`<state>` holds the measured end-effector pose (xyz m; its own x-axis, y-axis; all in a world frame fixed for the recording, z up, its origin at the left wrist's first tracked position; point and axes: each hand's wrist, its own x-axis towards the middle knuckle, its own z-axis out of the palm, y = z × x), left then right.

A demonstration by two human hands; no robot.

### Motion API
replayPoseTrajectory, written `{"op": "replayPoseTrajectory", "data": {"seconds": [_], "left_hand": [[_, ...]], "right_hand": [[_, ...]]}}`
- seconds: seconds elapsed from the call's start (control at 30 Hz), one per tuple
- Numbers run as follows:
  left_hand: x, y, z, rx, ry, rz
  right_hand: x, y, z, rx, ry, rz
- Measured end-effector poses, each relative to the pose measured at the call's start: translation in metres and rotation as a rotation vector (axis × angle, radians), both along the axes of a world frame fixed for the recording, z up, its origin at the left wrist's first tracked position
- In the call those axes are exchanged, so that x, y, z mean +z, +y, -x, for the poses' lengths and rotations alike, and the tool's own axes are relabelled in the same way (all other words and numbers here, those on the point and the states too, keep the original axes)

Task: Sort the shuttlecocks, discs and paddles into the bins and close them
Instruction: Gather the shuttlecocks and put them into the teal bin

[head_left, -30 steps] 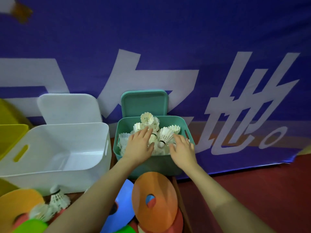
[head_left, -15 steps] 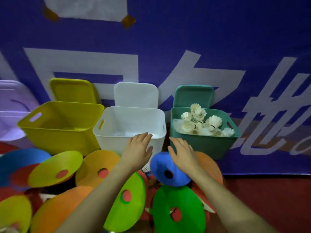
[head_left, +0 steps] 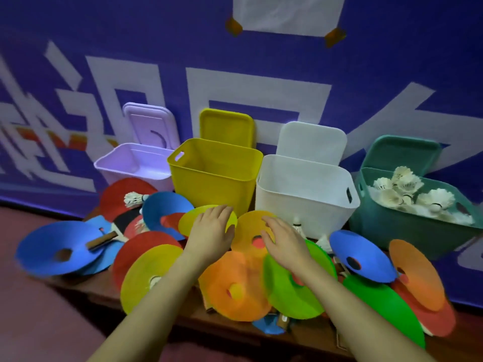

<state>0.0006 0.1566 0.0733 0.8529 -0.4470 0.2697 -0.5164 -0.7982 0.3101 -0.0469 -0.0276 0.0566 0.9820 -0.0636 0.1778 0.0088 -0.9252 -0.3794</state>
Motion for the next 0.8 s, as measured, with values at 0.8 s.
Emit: {"op": "replayPoseTrajectory", "data": {"seconds": [0.8], "left_hand": [[-0.076, 0.245, -0.164, 0.352, 0.248, -0.039]], "right_hand": [[-0.054, 0.235, -0.237, 0.551, 0.132, 0.065]]}}
